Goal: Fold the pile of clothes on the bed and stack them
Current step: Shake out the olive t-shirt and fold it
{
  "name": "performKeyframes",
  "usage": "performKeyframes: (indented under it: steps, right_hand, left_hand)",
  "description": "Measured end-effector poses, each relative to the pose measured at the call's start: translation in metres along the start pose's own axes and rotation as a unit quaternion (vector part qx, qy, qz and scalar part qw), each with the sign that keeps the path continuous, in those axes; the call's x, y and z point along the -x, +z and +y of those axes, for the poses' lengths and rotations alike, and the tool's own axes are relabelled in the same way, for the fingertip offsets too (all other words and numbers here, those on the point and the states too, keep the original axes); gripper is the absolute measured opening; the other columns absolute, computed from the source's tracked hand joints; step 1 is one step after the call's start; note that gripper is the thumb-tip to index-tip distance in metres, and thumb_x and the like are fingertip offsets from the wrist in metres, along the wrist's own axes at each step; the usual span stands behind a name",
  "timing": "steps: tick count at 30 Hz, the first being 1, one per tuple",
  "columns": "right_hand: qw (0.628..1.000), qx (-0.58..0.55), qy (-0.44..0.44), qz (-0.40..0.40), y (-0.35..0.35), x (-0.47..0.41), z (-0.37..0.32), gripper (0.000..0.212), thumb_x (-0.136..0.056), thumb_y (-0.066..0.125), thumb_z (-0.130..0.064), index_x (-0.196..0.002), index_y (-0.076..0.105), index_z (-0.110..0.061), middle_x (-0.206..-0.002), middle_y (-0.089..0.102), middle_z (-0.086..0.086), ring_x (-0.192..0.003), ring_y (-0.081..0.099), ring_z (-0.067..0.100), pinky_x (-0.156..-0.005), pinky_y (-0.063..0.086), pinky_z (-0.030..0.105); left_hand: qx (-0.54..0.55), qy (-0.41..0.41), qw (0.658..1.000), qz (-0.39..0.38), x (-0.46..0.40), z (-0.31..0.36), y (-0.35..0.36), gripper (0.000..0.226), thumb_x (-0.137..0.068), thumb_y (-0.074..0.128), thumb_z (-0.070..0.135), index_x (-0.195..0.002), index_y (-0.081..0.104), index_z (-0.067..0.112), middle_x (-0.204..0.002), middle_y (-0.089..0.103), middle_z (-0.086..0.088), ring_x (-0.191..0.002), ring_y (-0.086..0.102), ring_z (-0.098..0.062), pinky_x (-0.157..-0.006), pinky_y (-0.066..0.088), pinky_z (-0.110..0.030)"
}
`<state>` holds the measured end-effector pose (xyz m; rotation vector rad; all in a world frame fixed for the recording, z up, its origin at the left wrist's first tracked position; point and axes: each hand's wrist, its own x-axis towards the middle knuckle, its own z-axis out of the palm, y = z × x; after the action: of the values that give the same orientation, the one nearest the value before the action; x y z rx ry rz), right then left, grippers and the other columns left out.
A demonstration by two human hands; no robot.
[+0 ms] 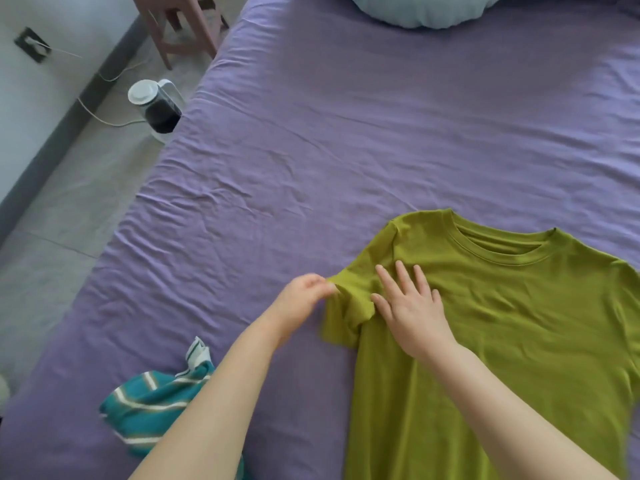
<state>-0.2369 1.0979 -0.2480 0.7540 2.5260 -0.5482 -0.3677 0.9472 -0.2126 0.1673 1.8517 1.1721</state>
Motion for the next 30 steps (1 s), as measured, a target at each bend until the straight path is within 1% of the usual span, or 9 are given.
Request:
performKeyframes:
  steps: [2, 4, 9, 13, 16, 20, 23, 27, 30]
  right_hand:
    - [1.000, 0.018, 0.010, -0.009, -0.001, -0.001, 0.002, 0.060, -0.097, 0.019, -0.058, -0.151, 0.002, -0.039, -0.161, -0.003, 0.000, -0.147, -0.007, 0.026, -0.115, 0.018, 0.050]
    - [0.999, 0.026, 0.021, -0.012, -0.003, -0.003, 0.002, 0.062, -0.096, 0.021, -0.058, -0.151, 0.003, -0.036, -0.161, -0.003, 0.002, -0.147, -0.005, 0.026, -0.115, 0.018, 0.049]
    - [0.997, 0.013, -0.012, 0.070, -0.021, -0.024, -0.008, 0.057, -0.100, 0.030, -0.047, -0.152, 0.014, -0.030, -0.161, 0.006, 0.003, -0.148, 0.000, 0.027, -0.116, 0.016, 0.048]
    - [0.992, 0.067, -0.064, 0.090, -0.037, -0.056, -0.016, 0.049, -0.102, 0.037, -0.029, -0.149, 0.026, -0.032, -0.160, 0.012, 0.001, -0.147, 0.003, 0.027, -0.115, 0.019, 0.046]
    - [0.991, 0.070, -0.076, 0.084, -0.040, -0.070, -0.017, 0.036, -0.098, 0.049, -0.026, -0.134, 0.051, -0.028, -0.152, 0.032, -0.001, -0.146, 0.010, 0.026, -0.114, 0.018, 0.043]
    - [0.980, -0.044, -0.095, 0.168, -0.043, -0.078, -0.021, 0.015, -0.084, 0.068, -0.014, -0.098, 0.068, -0.011, -0.118, 0.063, 0.004, -0.135, 0.036, 0.033, -0.106, 0.030, 0.045]
    - [0.947, -0.139, -0.082, 0.276, -0.047, -0.080, -0.027, 0.013, -0.077, 0.073, -0.005, -0.087, 0.064, -0.005, -0.099, 0.068, 0.010, -0.122, 0.049, 0.037, -0.095, 0.039, 0.048]
    - [0.992, 0.014, -0.055, 0.114, -0.040, -0.085, -0.019, 0.046, -0.083, 0.069, -0.030, -0.124, 0.053, -0.016, -0.134, 0.051, 0.001, -0.136, 0.031, 0.028, -0.111, 0.024, 0.044]
    - [0.983, 0.026, -0.073, 0.166, -0.041, -0.086, -0.018, 0.027, -0.083, 0.069, -0.024, -0.106, 0.065, -0.013, -0.106, 0.062, 0.009, -0.115, 0.048, 0.035, -0.103, 0.030, 0.045]
  left_hand:
    - [0.051, 0.033, 0.994, 0.089, -0.009, 0.010, -0.012, 0.026, -0.097, 0.048, 0.010, -0.073, 0.053, 0.017, -0.071, 0.050, 0.005, -0.067, 0.045, -0.005, -0.060, 0.036, -0.021]
    - [-0.072, 0.051, 0.989, 0.119, -0.017, 0.015, -0.023, 0.016, -0.100, 0.047, 0.022, -0.086, 0.052, 0.014, -0.079, 0.052, 0.004, -0.076, 0.047, -0.011, -0.063, 0.033, -0.024]
    - [-0.358, -0.029, 0.933, -0.005, -0.024, 0.006, -0.049, 0.062, -0.075, 0.073, 0.052, -0.127, 0.049, 0.027, -0.112, 0.061, -0.001, -0.105, 0.058, -0.020, -0.090, 0.046, -0.032]
    - [-0.479, -0.074, 0.873, -0.055, -0.022, 0.004, -0.060, 0.031, -0.069, 0.077, 0.049, -0.085, 0.060, 0.029, -0.090, 0.064, 0.010, -0.094, 0.061, -0.016, -0.074, 0.046, -0.029]
    - [-0.451, -0.046, 0.890, -0.049, -0.020, -0.002, -0.063, 0.031, -0.070, 0.078, 0.043, -0.074, 0.052, 0.026, -0.078, 0.058, 0.007, -0.080, 0.057, -0.017, -0.072, 0.045, -0.032]
    - [-0.179, 0.014, 0.983, 0.025, -0.020, -0.006, -0.065, 0.023, -0.074, 0.075, 0.009, -0.075, 0.054, 0.018, -0.067, 0.052, 0.005, -0.064, 0.048, -0.011, -0.060, 0.042, -0.023]
    - [-0.097, 0.011, 0.988, 0.118, -0.023, -0.013, -0.065, 0.028, -0.075, 0.072, 0.001, -0.083, 0.051, 0.019, -0.077, 0.054, 0.003, -0.070, 0.049, -0.011, -0.057, 0.042, -0.014]
    - [-0.126, -0.077, 0.985, 0.089, -0.022, -0.027, -0.059, 0.077, -0.073, 0.079, 0.010, -0.138, 0.038, 0.015, -0.130, 0.054, -0.010, -0.117, 0.054, -0.025, -0.101, 0.044, -0.036]
    - [-0.165, -0.023, 0.971, 0.172, -0.020, -0.028, -0.055, 0.074, -0.075, 0.063, -0.002, -0.141, 0.038, 0.023, -0.126, 0.055, -0.010, -0.112, 0.054, -0.026, -0.092, 0.045, -0.031]
